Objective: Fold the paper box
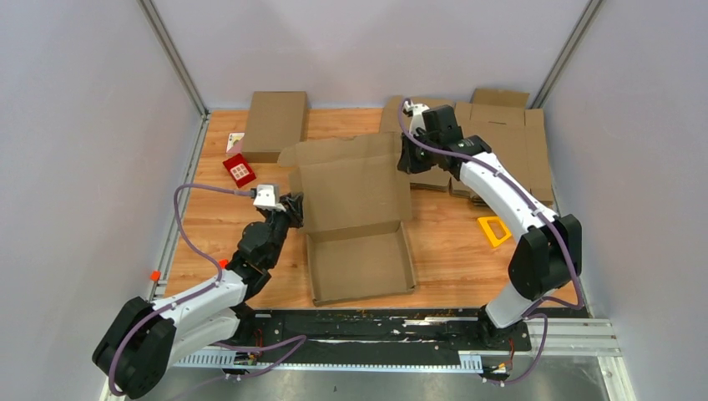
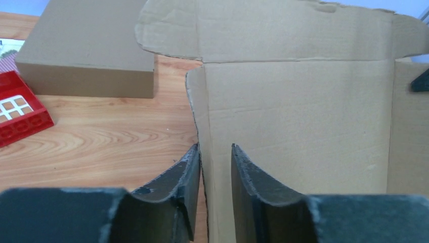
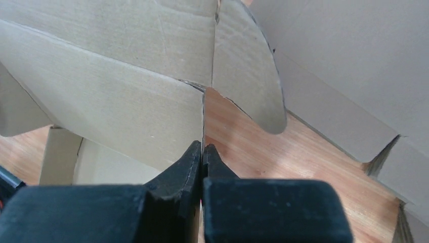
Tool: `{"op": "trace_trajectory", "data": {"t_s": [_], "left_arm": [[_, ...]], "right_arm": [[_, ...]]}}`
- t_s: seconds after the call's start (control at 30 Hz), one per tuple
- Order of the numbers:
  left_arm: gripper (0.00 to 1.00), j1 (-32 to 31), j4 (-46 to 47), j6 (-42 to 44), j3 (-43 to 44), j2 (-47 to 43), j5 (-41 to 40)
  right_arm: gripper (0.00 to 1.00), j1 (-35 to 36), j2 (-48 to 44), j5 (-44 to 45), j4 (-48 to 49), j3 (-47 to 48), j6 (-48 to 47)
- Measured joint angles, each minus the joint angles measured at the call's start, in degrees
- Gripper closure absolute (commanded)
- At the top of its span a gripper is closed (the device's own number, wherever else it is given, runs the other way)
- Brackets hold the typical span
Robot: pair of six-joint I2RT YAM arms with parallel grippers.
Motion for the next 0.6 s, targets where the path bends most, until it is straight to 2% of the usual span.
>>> {"op": "trace_trajectory", "data": {"t_s": [0.1,0.17,0.4,0.6], "left_arm": [[0.37,0.0,-3.3,-0.96,0.5,-2.38,0.02],[0.31,0.0,-8.0,-1.14,2.25,-5.14,-0.26],[0.27,0.83,-29.62,-1.29,19.37,-12.44,-2.05],[0.28,3.17,-40.68,-1.4,27.28,-10.49,4.33]], "right_arm": [[1.0,0.0,-2.32,1.29,2.67,-1.95,-0.48],[1.0,0.0,-4.61,2.25,5.18,-4.15,-0.9],[1.0,0.02,-11.5,4.5,14.64,-10.21,-2.12],[1.0,0.02,-15.58,5.07,20.55,-14.36,-3.23]]}}
